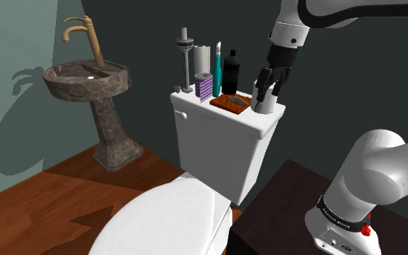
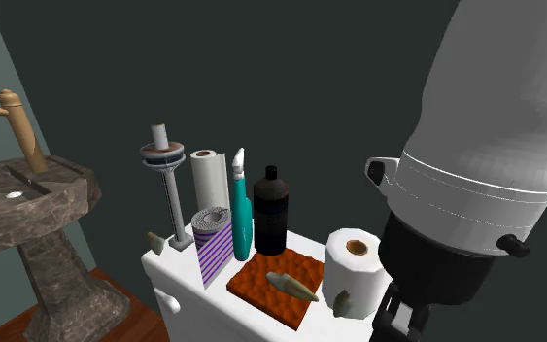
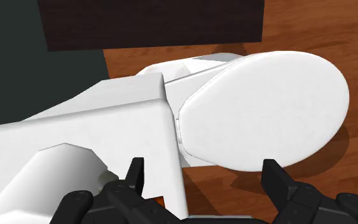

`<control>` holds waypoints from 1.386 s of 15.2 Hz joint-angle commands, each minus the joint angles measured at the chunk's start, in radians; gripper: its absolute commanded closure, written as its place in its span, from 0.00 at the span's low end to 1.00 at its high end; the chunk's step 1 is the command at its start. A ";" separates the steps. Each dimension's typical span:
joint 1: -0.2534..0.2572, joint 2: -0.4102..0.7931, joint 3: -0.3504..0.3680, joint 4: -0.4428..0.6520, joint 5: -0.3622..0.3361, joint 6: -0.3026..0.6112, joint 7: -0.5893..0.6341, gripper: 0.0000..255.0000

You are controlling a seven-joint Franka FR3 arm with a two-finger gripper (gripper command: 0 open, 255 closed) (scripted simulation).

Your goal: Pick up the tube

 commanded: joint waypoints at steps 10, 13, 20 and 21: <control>-0.069 0.164 0.007 0.043 -0.125 0.343 -0.001 0.00; -0.096 0.223 0.011 0.073 -0.167 0.448 0.009 0.00; -0.165 0.362 0.025 0.173 -0.277 0.666 0.056 0.00; -0.175 0.382 0.028 0.191 -0.294 0.693 0.065 0.00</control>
